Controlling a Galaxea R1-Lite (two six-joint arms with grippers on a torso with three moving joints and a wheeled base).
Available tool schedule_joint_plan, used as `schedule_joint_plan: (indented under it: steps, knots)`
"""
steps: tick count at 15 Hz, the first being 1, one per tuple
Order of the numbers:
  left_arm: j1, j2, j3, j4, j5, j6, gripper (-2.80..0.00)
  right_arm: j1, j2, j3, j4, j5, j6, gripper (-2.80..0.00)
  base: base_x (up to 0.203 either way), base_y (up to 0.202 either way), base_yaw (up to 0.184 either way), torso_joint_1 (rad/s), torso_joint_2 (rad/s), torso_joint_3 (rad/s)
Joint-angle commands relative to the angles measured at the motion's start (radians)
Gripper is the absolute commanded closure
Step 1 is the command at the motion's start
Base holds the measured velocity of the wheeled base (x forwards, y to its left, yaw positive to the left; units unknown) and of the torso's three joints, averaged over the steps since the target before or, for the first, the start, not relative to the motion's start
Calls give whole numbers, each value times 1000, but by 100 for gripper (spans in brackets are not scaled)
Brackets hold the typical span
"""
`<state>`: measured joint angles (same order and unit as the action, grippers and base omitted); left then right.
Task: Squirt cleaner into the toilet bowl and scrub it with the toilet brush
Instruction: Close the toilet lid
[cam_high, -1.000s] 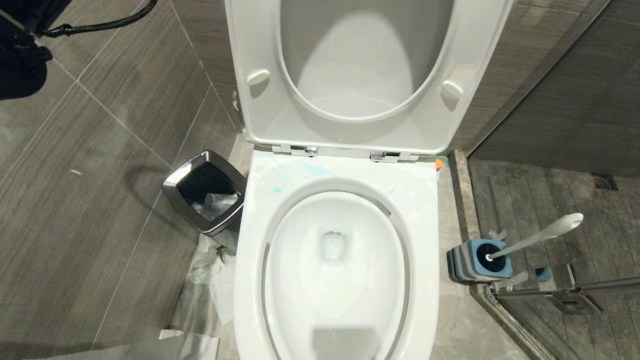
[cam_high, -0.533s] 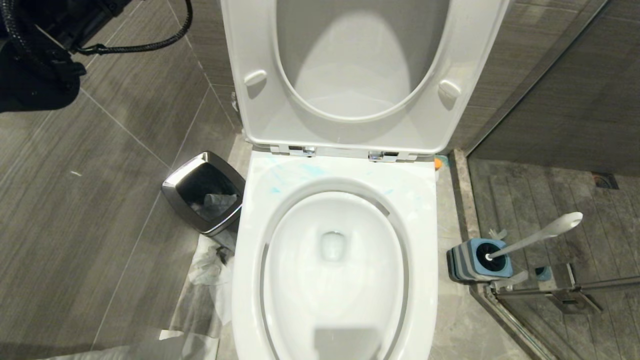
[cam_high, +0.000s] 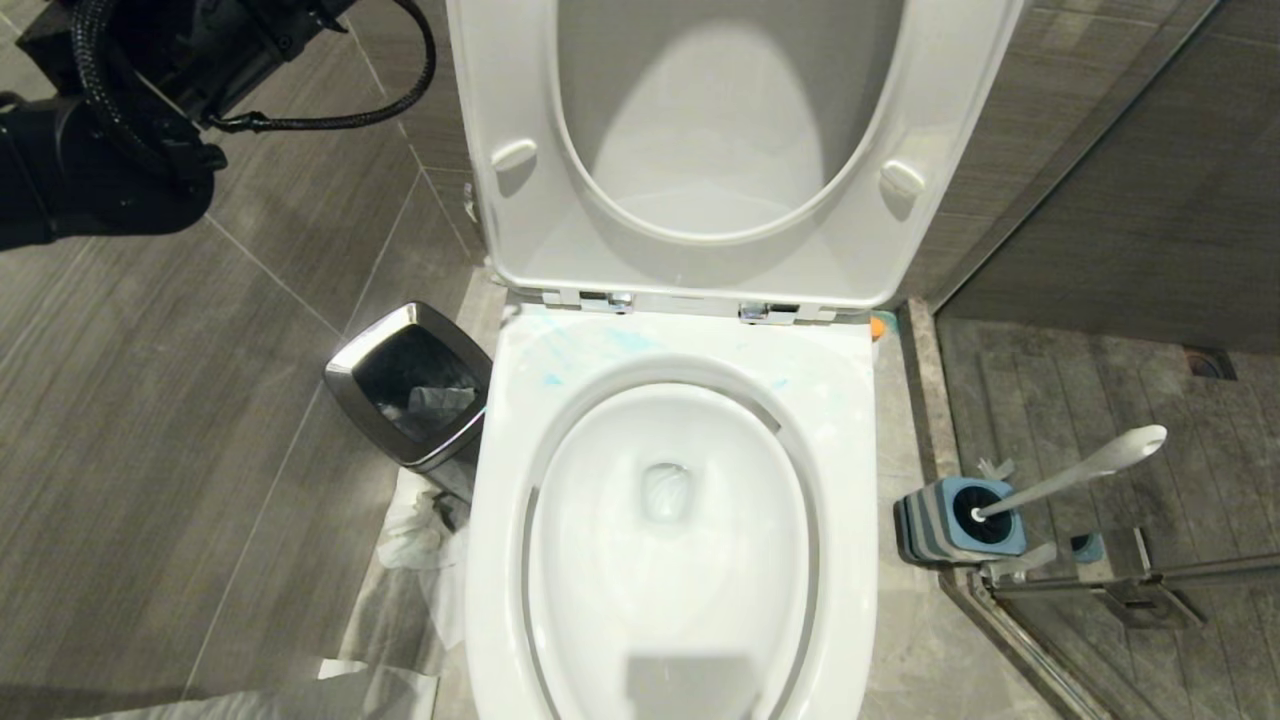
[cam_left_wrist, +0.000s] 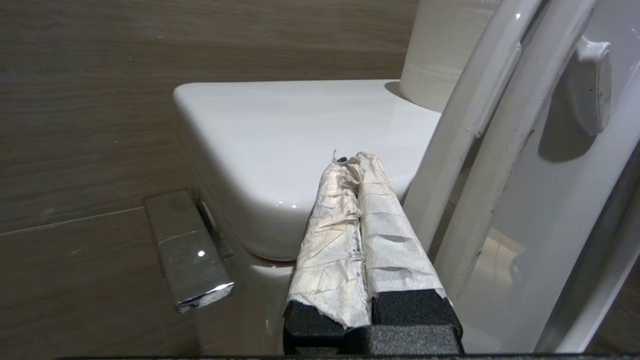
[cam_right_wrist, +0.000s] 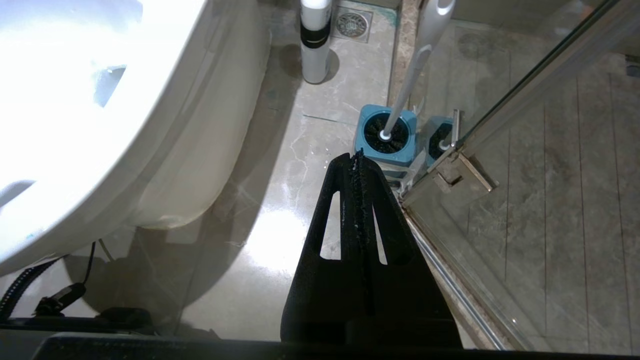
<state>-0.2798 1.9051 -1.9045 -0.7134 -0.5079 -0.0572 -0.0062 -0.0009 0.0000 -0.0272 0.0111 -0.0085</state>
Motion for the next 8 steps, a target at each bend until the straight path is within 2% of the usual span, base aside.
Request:
schedule_joint_plan:
  steps: [1, 5, 8]
  knots:
    - [-17, 8, 2, -4, -3, 3, 0, 0, -1, 12, 0, 1, -1, 0, 0, 0, 0, 0, 0, 0]
    - [-64, 2, 21, -6, -4, 4, 0, 0, -1, 12, 0, 1, -1, 0, 0, 0, 0, 0, 0, 0]
    - [-119, -72, 126, -5, -20, 3, 0, 0, -1, 12, 0, 1, -1, 0, 0, 0, 0, 0, 0, 0]
